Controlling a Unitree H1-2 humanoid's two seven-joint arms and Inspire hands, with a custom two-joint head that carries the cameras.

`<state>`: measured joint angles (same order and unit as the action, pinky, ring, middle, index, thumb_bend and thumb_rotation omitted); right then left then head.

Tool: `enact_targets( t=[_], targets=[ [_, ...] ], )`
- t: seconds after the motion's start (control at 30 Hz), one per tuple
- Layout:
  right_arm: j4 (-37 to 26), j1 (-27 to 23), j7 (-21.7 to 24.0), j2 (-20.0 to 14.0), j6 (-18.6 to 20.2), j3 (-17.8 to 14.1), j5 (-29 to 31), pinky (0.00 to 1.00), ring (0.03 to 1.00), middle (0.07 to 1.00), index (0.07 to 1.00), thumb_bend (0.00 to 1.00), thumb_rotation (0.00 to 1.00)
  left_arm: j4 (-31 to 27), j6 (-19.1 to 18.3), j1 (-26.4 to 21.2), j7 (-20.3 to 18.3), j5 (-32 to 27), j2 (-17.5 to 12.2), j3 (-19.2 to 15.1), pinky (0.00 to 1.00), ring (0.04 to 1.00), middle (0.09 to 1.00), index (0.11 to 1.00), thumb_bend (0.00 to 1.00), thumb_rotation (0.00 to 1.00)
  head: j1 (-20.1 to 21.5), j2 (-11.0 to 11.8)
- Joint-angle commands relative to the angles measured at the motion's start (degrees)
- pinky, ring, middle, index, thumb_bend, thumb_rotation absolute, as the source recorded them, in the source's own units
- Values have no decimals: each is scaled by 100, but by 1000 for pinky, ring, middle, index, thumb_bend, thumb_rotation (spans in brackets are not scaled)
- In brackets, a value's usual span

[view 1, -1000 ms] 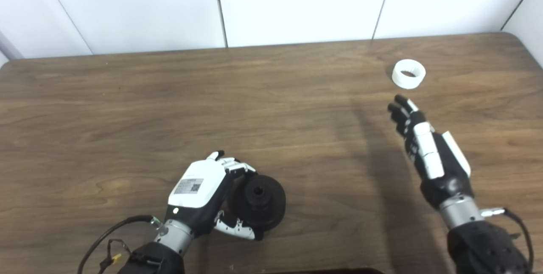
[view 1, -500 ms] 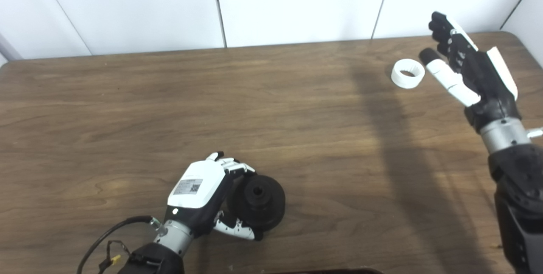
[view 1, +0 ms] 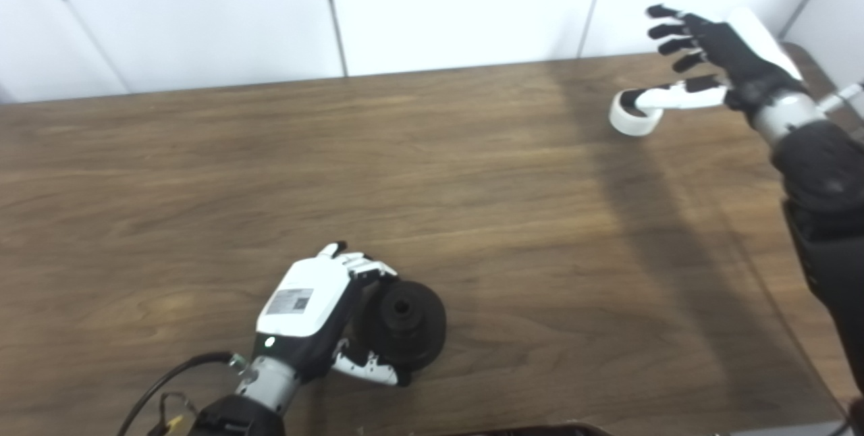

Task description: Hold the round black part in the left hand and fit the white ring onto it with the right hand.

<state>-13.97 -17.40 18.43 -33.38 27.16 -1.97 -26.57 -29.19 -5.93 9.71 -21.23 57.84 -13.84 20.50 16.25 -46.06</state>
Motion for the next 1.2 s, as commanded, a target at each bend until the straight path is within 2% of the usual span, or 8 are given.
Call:
enact_targets(
  t=[0.0, 0.07, 0.13, 0.47, 0.73, 0.93, 1.07, 1.17],
  targets=[
    [59, -404, 88, -249, -26, 39, -240, 801, 871, 868, 865, 882, 290, -20, 76, 57, 1, 68, -30, -9, 955, 841, 746, 482, 525, 53, -7, 0],
    [363, -588, 133, -327, -49, 219, -353, 833, 897, 884, 865, 897, 283, 0, 124, 85, 50, 46, -61, -26, 954, 839, 745, 482, 525, 53, 105, 103],
    [589, -717, 142, -359, -56, 315, -387, 843, 905, 885, 860, 909, 270, 27, 168, 116, 114, 31, -79, -43, 952, 838, 744, 482, 525, 52, 105, 103],
    [1464, -1177, 171, -295, -27, 532, -682, 843, 900, 893, 866, 931, 280, 365, 494, 287, 589, -110, -187, -132, 964, 846, 759, 481, 525, 55, 482, 649],
    [1796, -1379, 288, -188, -27, 615, -868, 959, 926, 904, 870, 922, 290, 601, 680, 373, 909, -142, -215, -161, 964, 863, 768, 481, 526, 58, 569, 908],
    [2057, -1515, 486, -275, -27, 802, -971, 999, 930, 908, 867, 939, 299, 619, 636, 393, 909, -46, -180, -109, 977, 870, 774, 481, 526, 59, 368, 896],
    [2161, -1593, 802, -254, -25, 807, -1189, 1000, 903, 887, 860, 945, 301, 626, 700, 411, 996, -71, -188, -91, 967, 862, 771, 481, 526, 60, 380, 888],
    [2157, -1624, 1144, -154, -25, 700, -1435, 1000, 857, 811, 844, 947, 286, 633, 710, 426, 1023, -85, -199, -87, 971, 865, 774, 481, 526, 60, 376, 872]
  ],
)
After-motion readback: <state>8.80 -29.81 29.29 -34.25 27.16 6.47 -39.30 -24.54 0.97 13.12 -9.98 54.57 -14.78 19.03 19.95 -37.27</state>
